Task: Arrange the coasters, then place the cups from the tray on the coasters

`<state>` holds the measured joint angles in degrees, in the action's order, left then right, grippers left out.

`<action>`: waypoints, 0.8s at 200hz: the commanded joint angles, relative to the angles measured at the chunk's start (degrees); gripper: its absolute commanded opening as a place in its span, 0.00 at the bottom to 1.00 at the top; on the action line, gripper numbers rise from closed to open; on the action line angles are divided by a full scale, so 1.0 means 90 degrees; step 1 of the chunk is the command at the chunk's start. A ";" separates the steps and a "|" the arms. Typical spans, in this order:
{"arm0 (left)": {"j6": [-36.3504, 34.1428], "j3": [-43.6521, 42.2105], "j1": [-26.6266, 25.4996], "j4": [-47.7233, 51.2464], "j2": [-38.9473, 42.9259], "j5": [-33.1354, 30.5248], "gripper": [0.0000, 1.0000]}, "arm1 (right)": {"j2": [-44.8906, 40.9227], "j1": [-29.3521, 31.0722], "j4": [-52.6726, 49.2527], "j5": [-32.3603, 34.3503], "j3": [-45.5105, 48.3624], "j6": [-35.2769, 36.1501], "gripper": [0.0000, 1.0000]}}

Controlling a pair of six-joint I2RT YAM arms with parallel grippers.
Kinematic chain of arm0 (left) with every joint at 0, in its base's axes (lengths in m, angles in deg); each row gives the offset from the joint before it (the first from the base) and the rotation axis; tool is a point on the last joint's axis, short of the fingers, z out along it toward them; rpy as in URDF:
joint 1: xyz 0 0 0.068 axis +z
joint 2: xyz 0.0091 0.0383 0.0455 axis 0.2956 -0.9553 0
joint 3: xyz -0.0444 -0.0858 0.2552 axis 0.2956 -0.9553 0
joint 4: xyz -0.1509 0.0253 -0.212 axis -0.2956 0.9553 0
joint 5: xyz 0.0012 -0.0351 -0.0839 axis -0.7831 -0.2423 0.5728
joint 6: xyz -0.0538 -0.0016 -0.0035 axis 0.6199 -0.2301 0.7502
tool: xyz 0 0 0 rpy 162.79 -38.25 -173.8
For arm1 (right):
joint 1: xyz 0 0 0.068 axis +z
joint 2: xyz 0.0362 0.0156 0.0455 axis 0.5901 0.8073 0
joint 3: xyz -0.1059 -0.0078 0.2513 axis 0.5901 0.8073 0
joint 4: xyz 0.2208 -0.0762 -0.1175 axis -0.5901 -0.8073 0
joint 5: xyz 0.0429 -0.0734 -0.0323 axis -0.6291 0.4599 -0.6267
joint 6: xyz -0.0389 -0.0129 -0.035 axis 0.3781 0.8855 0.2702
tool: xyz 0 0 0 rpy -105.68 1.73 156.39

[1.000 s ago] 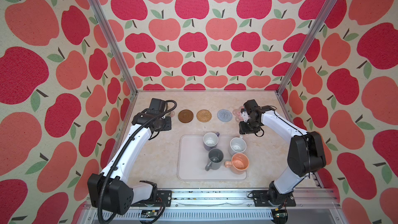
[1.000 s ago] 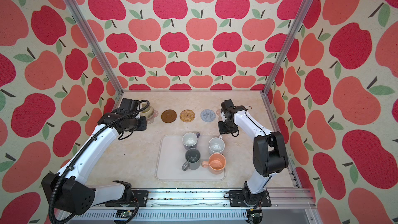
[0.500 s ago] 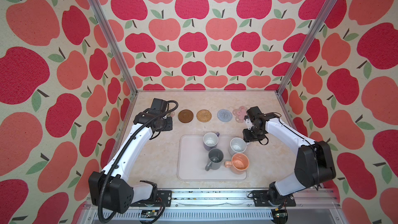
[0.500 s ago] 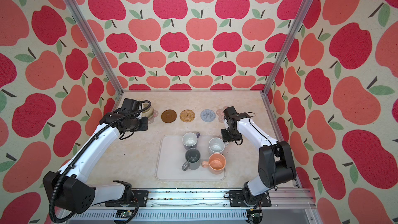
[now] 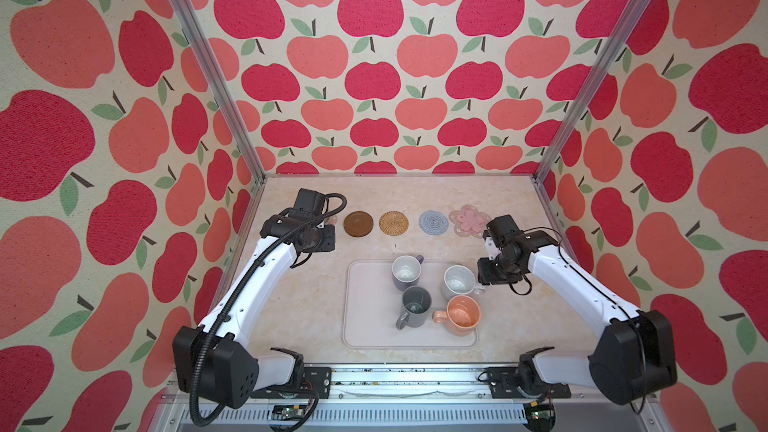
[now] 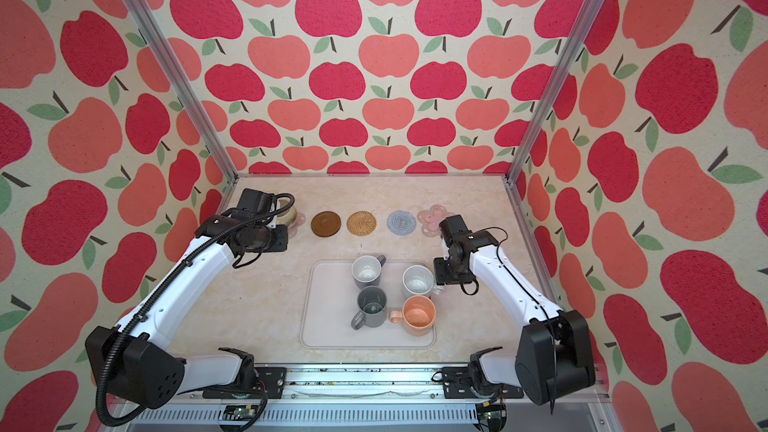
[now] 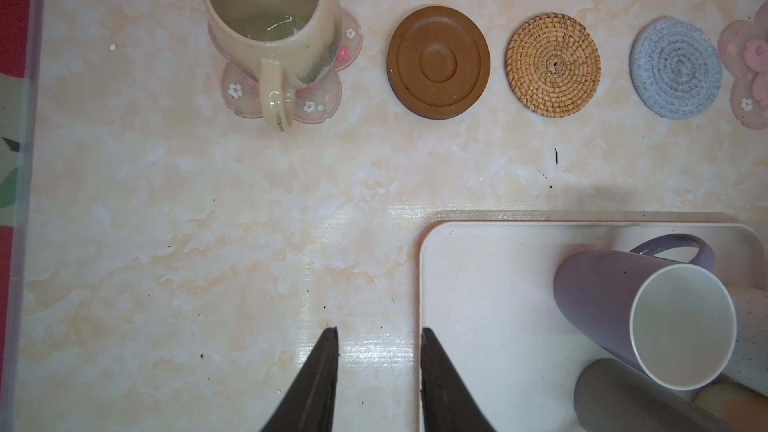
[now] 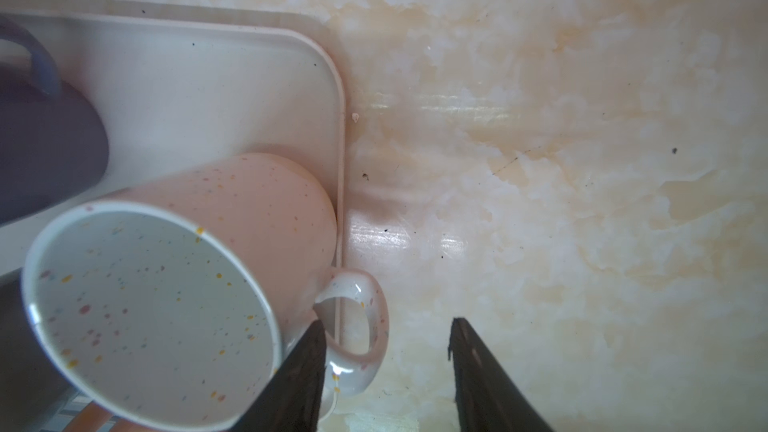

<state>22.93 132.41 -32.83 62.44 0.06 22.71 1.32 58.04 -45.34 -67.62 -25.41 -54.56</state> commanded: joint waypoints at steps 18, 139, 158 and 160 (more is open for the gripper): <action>-0.0231 0.0275 -0.0020 0.0103 -0.0097 -0.0095 0.35 | -0.0733 0.0147 -0.0469 0.0107 0.0374 -0.0590 0.51; -0.0555 0.0191 -0.0020 0.0206 0.0137 -0.0194 0.35 | -0.0180 0.0800 -0.0102 -0.0118 0.0208 0.0025 0.62; -0.0555 0.0170 -0.0020 0.0265 0.0175 -0.0234 0.35 | 0.0057 0.0790 -0.0147 -0.0030 0.0070 0.0048 0.63; -0.0555 0.0170 -0.0020 0.0267 0.0176 -0.0239 0.35 | 0.0078 0.0792 -0.0143 -0.0028 0.0065 0.0045 0.63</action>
<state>18.87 134.46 -32.83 62.73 0.15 22.38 0.53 65.29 -47.44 -66.31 -22.00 -56.44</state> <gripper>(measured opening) 0.355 0.625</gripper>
